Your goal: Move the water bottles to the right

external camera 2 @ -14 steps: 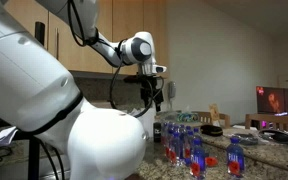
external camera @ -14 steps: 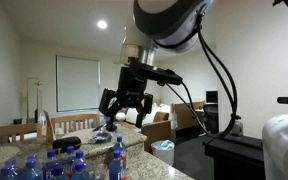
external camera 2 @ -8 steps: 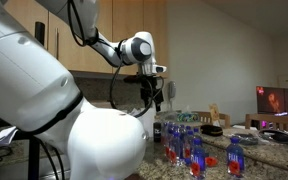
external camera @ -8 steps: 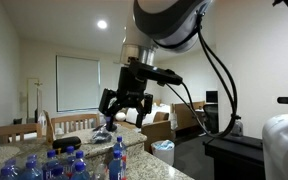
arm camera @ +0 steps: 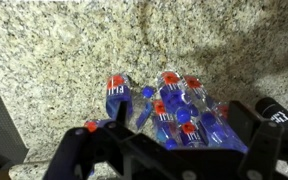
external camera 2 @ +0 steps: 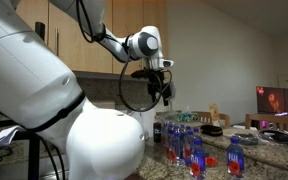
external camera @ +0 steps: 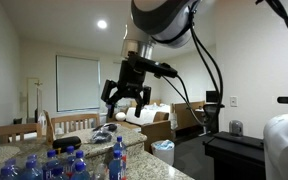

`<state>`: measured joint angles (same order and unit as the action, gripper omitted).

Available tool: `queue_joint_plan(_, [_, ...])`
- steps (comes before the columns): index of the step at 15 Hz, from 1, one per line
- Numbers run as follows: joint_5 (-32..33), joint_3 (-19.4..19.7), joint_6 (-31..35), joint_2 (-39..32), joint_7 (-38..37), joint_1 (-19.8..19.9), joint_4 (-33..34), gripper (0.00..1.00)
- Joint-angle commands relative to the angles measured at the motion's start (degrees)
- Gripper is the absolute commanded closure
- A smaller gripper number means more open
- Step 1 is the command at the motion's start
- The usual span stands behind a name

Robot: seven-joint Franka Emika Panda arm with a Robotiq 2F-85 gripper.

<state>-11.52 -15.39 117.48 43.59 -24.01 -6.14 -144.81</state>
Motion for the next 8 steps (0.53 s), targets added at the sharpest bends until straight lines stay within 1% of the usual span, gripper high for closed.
queue_joint_plan(1, [3.72,2.65,-3.00,-8.96,3.68,2.98,8.41,0.00])
queue_joint_plan(3, [5.29,3.62,-2.04,-13.75,4.60,3.94,11.35,0.00])
queue_joint_plan(4, [5.25,3.85,0.49,-15.92,3.19,4.65,12.09,0.00])
queue_joint_plan(6, [3.54,5.48,3.63,-19.40,3.65,4.24,13.30,0.00])
queue_joint_plan(8, [3.88,5.66,8.46,-22.03,2.18,4.45,12.97,0.00])
